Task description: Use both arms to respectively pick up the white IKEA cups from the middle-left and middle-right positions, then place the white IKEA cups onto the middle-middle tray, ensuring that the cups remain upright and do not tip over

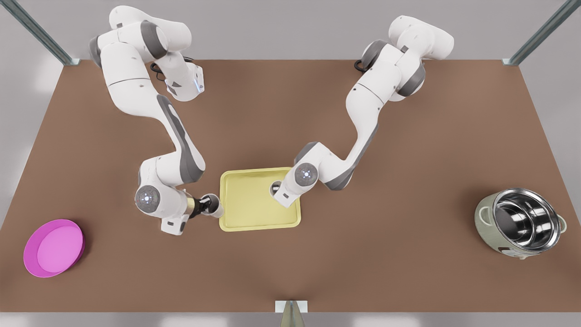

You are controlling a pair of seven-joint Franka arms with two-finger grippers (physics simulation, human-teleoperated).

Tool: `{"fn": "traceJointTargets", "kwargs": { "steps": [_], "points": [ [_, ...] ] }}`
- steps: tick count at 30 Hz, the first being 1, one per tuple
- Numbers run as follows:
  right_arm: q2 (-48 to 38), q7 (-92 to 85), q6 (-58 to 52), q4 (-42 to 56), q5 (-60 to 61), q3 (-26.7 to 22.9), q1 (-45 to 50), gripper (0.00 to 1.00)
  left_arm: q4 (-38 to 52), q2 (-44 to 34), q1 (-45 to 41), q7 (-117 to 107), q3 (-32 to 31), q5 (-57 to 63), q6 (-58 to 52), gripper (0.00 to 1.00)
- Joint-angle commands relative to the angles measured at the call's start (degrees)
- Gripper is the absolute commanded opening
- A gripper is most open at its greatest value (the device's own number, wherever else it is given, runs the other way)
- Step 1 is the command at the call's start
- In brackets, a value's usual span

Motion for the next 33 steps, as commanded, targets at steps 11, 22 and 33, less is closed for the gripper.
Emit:
{"fn": "traceJointTargets", "kwargs": {
  "steps": [11,22,33],
  "points": [
    [4.6,7.2,8.7,-2.0,1.9,-0.1,7.9,0.21,-2.5,-5.5,3.2,-18.3,-3.8,1.4,-12.1,1.0],
    [4.6,7.1,11.3,-5.2,4.8,0.0,8.0,1.0,-16.7,-40.4,14.9,47.6,11.1,13.1,-36.6,1.0],
    [1.3,5.5,-2.7,5.1,4.0,0.6,4.4,1.0,-15.2,-40.6,17.5,47.9,11.1,11.4,-45.1,1.0]
  ]
}}
